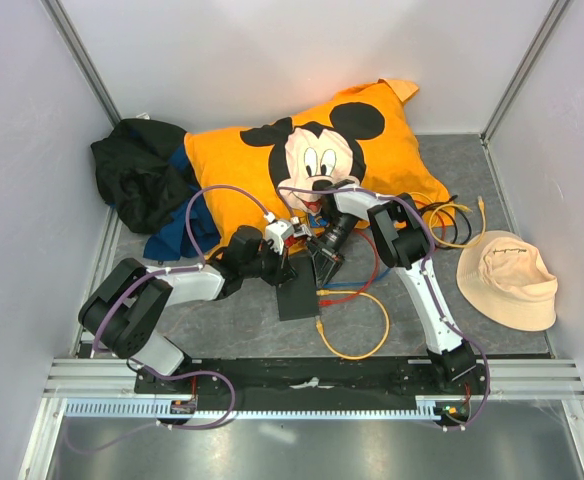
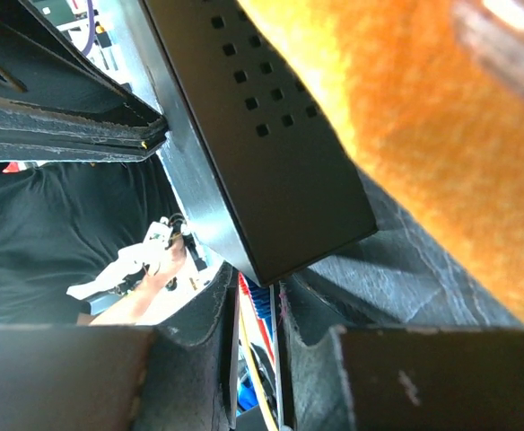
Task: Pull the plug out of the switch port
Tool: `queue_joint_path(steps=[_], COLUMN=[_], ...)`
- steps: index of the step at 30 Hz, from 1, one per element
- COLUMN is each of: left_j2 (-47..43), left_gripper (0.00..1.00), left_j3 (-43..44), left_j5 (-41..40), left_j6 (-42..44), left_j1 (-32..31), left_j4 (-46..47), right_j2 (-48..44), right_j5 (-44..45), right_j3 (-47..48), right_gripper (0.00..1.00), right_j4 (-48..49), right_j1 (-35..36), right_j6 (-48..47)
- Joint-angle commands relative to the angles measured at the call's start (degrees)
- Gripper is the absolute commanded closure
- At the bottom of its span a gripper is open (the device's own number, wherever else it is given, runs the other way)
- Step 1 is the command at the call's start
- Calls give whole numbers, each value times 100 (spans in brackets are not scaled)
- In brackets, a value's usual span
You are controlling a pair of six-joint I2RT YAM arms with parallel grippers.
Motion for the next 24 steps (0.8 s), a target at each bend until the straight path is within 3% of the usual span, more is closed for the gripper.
queue_joint_path(steps=[1, 16, 24], left_j2=[250, 303, 294], left_gripper=[98, 98, 98], left_j3=[-208, -208, -190], left_j5=[-62, -36, -27], left_j6=[256, 256, 265], left_j1=[-55, -55, -55], left_j4=[-935, -918, -935], right_j2=[469, 267, -708], right_j5=[1545, 2099, 1985], right_j3=[-254, -570, -614], right_gripper=[100, 99, 99], right_j4=[1389, 1301, 1284], right_j1=[-89, -758, -810], right_j6=[255, -53, -211])
